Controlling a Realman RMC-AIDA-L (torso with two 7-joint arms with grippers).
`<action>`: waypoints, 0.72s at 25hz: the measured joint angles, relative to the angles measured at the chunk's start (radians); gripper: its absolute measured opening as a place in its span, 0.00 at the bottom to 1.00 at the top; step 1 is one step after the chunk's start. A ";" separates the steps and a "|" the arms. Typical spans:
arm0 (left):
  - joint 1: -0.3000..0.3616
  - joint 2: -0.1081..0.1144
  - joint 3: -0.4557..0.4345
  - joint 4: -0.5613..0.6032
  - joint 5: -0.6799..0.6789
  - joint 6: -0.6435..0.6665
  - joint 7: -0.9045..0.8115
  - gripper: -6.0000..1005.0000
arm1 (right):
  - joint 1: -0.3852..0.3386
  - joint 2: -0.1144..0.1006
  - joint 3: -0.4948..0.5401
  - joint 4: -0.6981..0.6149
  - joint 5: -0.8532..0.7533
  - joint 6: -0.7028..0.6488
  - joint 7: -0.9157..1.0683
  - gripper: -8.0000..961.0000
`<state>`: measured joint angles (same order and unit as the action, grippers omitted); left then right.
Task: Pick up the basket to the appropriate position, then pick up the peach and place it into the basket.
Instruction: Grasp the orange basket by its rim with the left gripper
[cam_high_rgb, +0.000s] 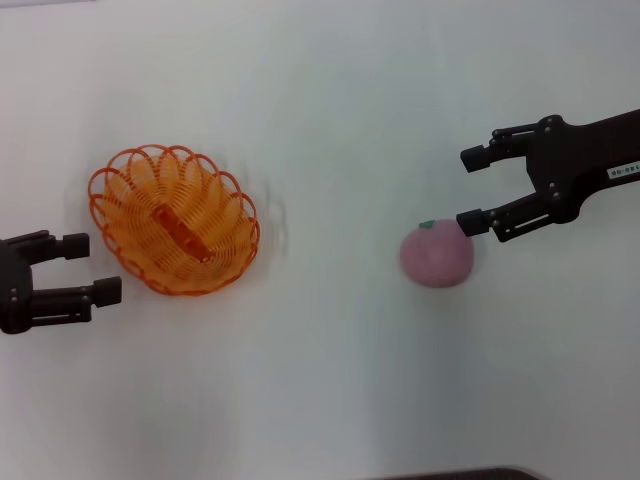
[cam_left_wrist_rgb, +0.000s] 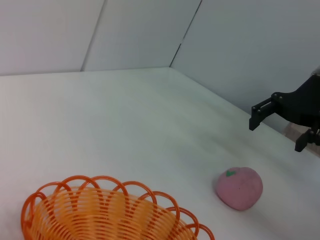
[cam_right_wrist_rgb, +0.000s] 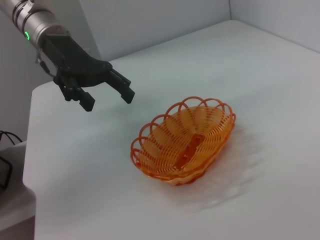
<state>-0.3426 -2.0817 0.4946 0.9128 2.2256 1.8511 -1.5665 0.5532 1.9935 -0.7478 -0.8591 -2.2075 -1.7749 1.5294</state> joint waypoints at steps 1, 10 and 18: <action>0.000 0.000 0.000 0.000 0.000 0.000 0.000 0.90 | 0.001 0.000 0.000 0.000 0.000 0.000 0.000 0.96; 0.001 -0.001 0.001 0.000 0.000 0.000 0.000 0.90 | 0.008 0.001 -0.009 0.000 -0.006 0.000 0.000 0.96; 0.000 -0.002 -0.007 0.003 -0.005 0.000 -0.005 0.90 | 0.011 0.004 -0.010 0.000 -0.021 0.001 0.000 0.96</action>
<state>-0.3422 -2.0833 0.4879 0.9154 2.2205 1.8509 -1.5718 0.5639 1.9971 -0.7579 -0.8591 -2.2282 -1.7737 1.5294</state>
